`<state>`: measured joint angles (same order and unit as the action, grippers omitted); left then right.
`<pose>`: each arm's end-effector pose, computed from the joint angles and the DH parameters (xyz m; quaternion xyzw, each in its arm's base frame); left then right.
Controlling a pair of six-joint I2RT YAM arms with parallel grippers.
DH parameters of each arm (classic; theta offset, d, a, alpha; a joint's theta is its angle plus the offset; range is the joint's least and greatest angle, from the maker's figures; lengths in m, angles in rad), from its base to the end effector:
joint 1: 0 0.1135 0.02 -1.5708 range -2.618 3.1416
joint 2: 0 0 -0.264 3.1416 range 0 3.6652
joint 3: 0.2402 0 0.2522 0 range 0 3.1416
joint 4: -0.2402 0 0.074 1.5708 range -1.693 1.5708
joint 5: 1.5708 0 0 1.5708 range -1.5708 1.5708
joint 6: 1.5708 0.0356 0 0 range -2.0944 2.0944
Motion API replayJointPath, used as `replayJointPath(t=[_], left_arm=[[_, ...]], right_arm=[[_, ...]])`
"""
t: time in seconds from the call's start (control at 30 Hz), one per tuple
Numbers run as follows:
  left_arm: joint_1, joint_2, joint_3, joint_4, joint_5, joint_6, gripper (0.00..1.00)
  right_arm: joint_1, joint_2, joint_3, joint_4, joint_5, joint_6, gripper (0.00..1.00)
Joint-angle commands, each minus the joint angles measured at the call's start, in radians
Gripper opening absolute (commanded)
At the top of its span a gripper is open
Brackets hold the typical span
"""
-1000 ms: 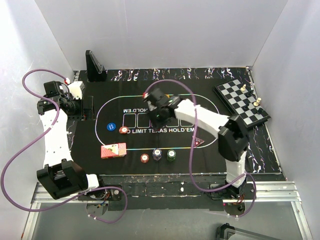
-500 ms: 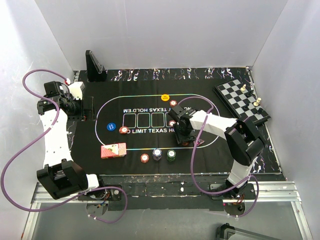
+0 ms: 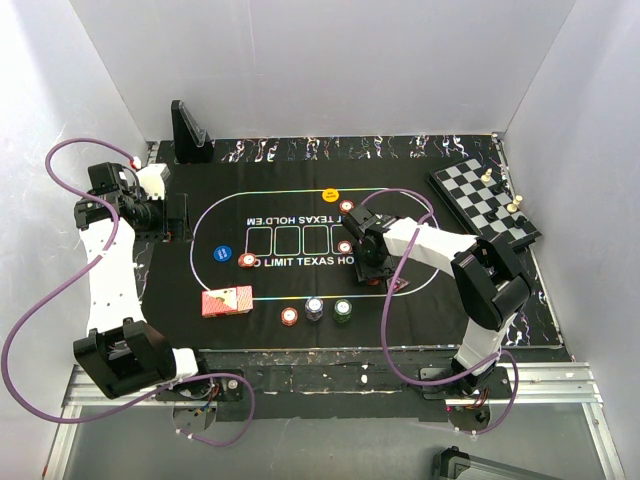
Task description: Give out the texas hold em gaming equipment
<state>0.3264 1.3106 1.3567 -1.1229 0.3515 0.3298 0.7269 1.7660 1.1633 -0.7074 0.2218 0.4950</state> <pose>0.2359 0.0669 0.3453 0.0444 0.9546 -0.0829 0.2825 0.2556 0.2168 0.1780 -0.0997 0.9805 -0.0158 0.1688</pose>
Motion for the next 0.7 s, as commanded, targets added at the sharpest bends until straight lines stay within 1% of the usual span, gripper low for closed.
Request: replayJointPath(t=[0.0,0.17,0.23,0.33,0.47,0.57,0.67], left_arm=[[0.007,-0.025,0.018,-0.009,0.015,0.015,1.0],[0.005,-0.019,0.027,-0.012,0.012,0.018,1.0],[0.007,-0.017,0.035,-0.014,0.009,0.02,1.0],[0.007,-0.013,0.041,-0.015,0.007,0.02,1.0],[0.007,-0.01,0.036,-0.014,0.01,0.02,1.0],[0.007,-0.007,0.033,-0.009,0.004,0.02,1.0],[0.007,-0.004,0.032,-0.009,0.001,0.018,1.0]], right_arm=[[0.002,-0.013,-0.004,-0.014,-0.005,0.002,0.3],[0.002,-0.016,0.047,-0.053,0.004,-0.013,0.65],[0.0,-0.028,0.073,-0.069,0.014,-0.021,0.71],[0.0,-0.03,0.124,-0.104,0.03,-0.03,0.75],[0.0,-0.022,0.202,-0.103,0.033,-0.052,0.75],[-0.006,0.053,0.333,-0.09,0.024,-0.082,0.75],[-0.01,0.143,0.424,-0.028,-0.013,-0.13,0.75]])
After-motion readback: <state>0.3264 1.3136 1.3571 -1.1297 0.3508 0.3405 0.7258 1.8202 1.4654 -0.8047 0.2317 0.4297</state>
